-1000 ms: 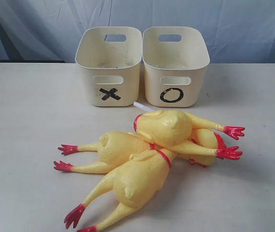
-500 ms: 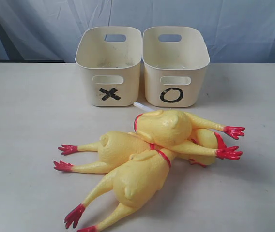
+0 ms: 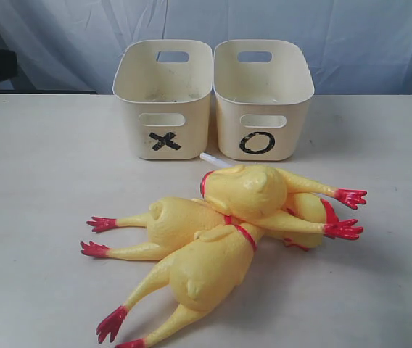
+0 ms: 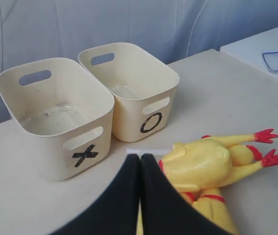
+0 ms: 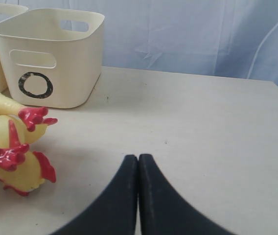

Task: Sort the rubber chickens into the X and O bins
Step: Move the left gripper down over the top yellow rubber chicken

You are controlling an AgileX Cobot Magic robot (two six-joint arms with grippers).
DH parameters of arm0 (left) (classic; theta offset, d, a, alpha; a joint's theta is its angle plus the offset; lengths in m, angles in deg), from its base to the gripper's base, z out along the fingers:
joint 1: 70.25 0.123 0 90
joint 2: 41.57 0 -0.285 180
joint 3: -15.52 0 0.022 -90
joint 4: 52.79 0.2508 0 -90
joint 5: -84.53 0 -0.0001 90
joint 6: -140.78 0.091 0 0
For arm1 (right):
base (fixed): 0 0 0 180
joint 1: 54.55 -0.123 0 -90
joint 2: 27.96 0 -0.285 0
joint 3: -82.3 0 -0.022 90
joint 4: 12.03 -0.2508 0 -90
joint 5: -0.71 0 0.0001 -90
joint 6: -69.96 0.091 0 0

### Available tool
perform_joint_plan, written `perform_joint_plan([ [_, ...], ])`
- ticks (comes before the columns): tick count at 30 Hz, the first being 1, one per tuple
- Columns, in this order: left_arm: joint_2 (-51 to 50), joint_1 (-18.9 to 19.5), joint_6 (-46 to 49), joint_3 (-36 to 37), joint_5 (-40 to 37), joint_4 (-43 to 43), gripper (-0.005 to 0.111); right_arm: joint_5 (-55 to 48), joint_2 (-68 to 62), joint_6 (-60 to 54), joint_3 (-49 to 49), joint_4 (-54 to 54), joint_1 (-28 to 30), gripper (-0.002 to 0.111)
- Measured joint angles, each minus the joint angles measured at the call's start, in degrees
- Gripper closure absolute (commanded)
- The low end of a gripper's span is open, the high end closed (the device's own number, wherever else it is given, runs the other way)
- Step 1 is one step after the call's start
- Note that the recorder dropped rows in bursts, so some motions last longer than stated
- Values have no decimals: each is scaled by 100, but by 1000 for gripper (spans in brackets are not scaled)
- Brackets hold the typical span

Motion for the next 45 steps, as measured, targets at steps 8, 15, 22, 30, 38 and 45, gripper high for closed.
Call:
perform_joint_plan([
  [8,-736,-600,93,-853,186,93,107,0,0,0,0,0,0,107],
  [15,-1468,-1565,105,-1144,571,499,107,0,0,0,0,0,0,107],
  [22,-2164,-2617,131,-1167,1116,701,107,0,0,0,0,0,0,107],
  [30,-2519,-3347,476,-1180,1668,888,107,0,0,0,0,0,0,107],
  [38,-2835,-3930,592,-1212,1845,1055,103,0,0,0,0,0,0,107],
  [45,-3258,-4522,791,-1212,2248,1099,68,0,0,0,0,0,0,107],
])
